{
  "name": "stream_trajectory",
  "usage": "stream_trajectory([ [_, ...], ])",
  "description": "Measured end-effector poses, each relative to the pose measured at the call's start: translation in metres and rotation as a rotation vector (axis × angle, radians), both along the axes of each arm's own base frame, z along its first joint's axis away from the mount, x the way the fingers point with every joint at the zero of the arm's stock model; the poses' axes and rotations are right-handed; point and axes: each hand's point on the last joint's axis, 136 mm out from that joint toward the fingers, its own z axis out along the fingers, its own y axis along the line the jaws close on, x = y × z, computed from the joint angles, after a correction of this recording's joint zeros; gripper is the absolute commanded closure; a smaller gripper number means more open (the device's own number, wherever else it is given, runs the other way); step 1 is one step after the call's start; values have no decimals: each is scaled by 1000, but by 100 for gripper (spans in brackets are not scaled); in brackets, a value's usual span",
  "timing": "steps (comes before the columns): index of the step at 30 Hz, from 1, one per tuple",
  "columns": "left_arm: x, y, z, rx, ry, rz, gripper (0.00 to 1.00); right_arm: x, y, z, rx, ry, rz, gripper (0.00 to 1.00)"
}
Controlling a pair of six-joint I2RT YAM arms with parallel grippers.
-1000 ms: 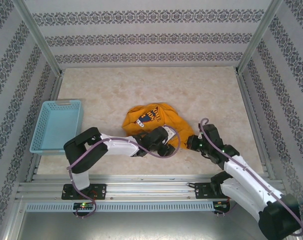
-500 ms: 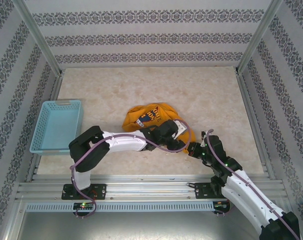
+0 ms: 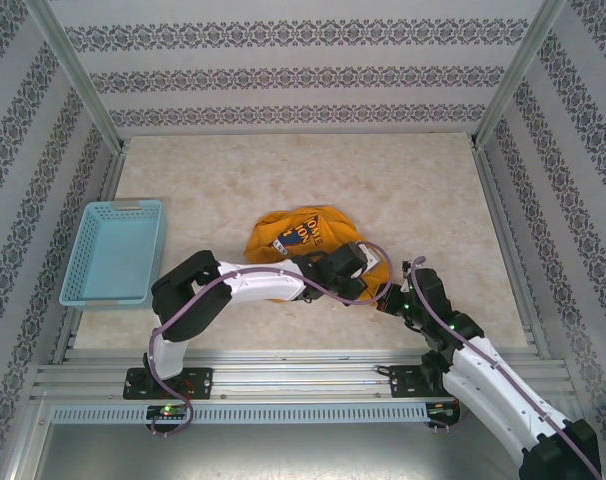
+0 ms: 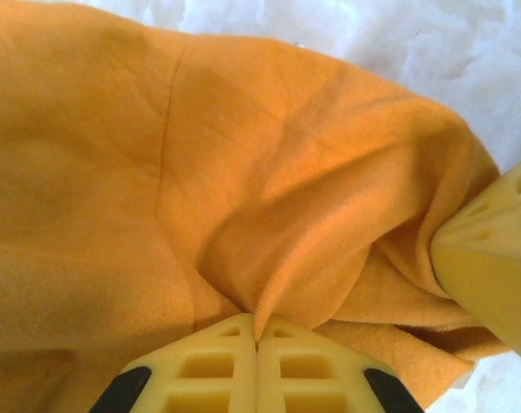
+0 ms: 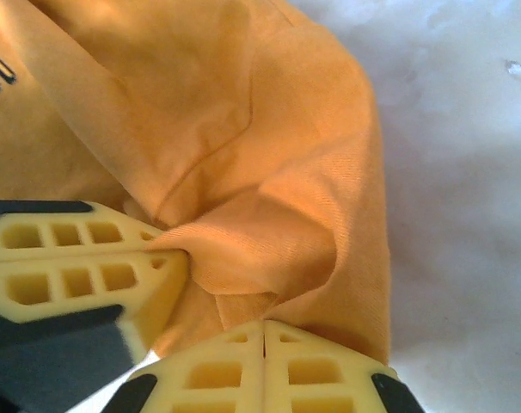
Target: Fold the inside-out t-shirt
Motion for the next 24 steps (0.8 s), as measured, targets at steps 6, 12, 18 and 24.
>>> stream_trajectory([
  [6,10,3,4,-61,67,53,100,-7,-7,-30,-52,137,-40,82],
  [12,17,-2,18,-174,139,88,100,-10,-16,-26,-83,152,-78,73],
  [18,13,-9,24,-230,190,93,100,6,-14,32,-60,-7,-73,67],
  [24,11,-10,24,-238,207,96,100,8,9,29,-86,6,28,69],
])
